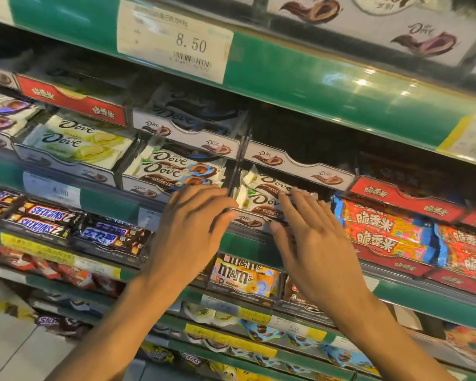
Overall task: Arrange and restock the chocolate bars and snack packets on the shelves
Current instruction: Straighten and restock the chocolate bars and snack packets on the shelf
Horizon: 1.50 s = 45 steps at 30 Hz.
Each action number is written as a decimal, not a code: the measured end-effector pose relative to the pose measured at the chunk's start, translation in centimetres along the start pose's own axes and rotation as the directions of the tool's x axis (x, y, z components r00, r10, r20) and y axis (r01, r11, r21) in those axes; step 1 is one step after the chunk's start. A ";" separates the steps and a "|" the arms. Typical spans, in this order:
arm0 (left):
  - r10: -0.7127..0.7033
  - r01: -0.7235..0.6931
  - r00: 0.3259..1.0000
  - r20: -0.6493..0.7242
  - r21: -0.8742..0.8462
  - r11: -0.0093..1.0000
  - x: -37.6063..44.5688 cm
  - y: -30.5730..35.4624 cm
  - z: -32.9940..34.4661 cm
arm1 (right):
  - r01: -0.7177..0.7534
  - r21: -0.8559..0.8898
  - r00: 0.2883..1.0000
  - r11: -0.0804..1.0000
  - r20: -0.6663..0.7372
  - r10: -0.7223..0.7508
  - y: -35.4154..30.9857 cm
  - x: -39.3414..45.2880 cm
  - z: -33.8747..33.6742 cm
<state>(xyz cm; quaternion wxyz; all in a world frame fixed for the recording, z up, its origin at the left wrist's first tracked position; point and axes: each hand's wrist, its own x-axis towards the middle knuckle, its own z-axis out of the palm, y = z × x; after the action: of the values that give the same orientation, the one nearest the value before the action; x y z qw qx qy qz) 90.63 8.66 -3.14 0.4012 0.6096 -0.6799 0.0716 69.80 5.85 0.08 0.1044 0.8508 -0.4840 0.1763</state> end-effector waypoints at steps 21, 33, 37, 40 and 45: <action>0.008 -0.009 1.000 -0.016 -0.036 0.999 -0.1 -0.4 0.2 | -0.076 -0.011 0.976 0.997 0.202 0.076 -1.2 3.4 -0.1; -0.039 0.040 0.999 0.026 -0.047 0.998 -0.2 0.4 -0.4 | -0.055 0.129 0.997 0.990 0.066 0.046 -1.5 1.7 -0.8; -0.096 0.097 0.994 0.043 -0.031 0.995 -0.8 2.0 -0.9 | -0.036 0.310 0.990 0.950 -0.120 0.077 -1.1 -0.2 -2.0; -0.103 0.104 0.994 0.041 -0.047 0.993 -1.7 3.7 -1.4 | -0.075 0.478 0.981 0.875 -0.121 0.150 -0.1 -2.5 -3.1; -0.150 0.193 0.973 0.173 -0.273 0.943 -5.2 8.4 -0.5 | -0.206 0.651 0.970 0.730 0.040 0.239 2.7 -8.7 -4.0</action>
<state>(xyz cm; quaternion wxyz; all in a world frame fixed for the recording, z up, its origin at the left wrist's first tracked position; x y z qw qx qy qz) 83.06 15.02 -2.76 0.4380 0.6054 -0.6555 -0.1093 62.57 12.71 0.22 -0.2081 0.7652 -0.4883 0.3644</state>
